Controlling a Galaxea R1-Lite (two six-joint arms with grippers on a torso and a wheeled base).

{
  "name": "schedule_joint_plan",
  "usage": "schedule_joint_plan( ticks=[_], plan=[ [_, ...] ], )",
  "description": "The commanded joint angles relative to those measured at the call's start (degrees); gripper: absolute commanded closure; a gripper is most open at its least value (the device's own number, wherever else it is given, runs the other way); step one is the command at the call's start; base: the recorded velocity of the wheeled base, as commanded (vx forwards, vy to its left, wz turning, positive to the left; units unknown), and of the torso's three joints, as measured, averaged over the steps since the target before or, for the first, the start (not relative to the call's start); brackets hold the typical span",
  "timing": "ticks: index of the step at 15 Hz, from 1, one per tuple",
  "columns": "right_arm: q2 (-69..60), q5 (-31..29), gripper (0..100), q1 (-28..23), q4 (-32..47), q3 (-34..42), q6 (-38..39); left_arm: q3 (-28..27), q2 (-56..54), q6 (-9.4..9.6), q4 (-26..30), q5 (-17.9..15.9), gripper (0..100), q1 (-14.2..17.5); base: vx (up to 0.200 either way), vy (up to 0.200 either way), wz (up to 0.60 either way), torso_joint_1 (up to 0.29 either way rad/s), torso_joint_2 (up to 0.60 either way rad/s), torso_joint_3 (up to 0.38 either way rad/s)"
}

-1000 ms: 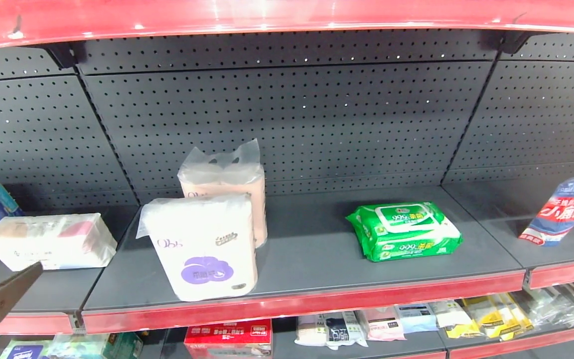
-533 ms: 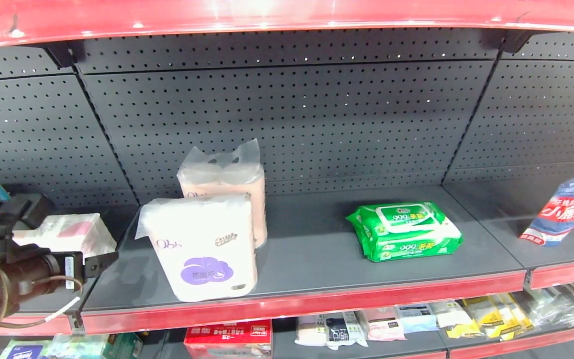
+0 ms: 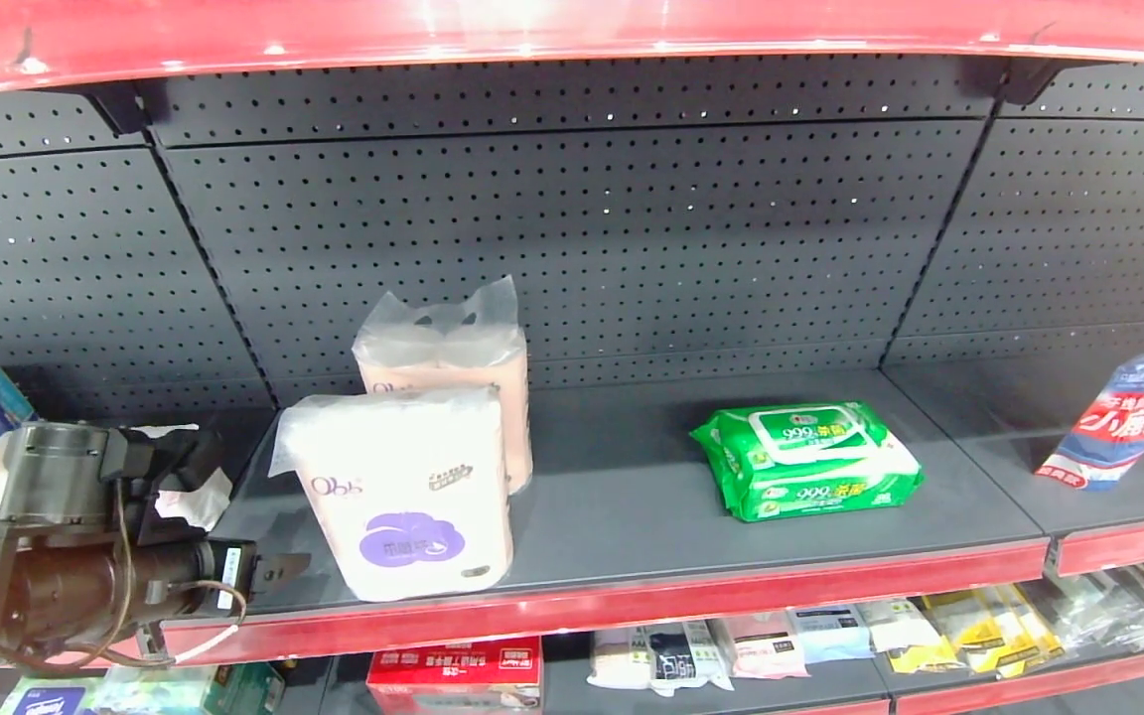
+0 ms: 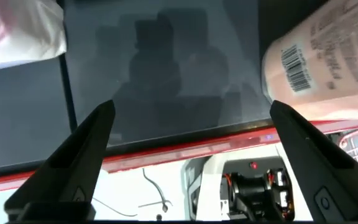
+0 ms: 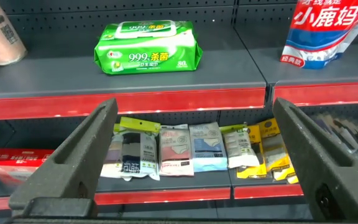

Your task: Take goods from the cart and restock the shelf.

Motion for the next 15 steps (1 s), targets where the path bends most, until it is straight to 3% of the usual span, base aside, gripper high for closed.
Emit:
schedule_joint_plan(
  ticks=[1, 15],
  plan=[
    [0.0, 0.0, 0, 0.0, 0.0, 0.0, 0.0, -1.0, 2.5, -0.07, 0.0, 0.1, 0, -0.1, 0.000, 0.000, 0.00, 0.000, 0.00, 0.000],
    [0.0, 0.0, 0, 0.0, 0.0, 0.0, 0.0, -5.3, 10.5, -0.34, -3.9, 0.3, 0, -0.2, 0.000, 0.000, 0.00, 0.000, 0.00, 0.000]
  ],
)
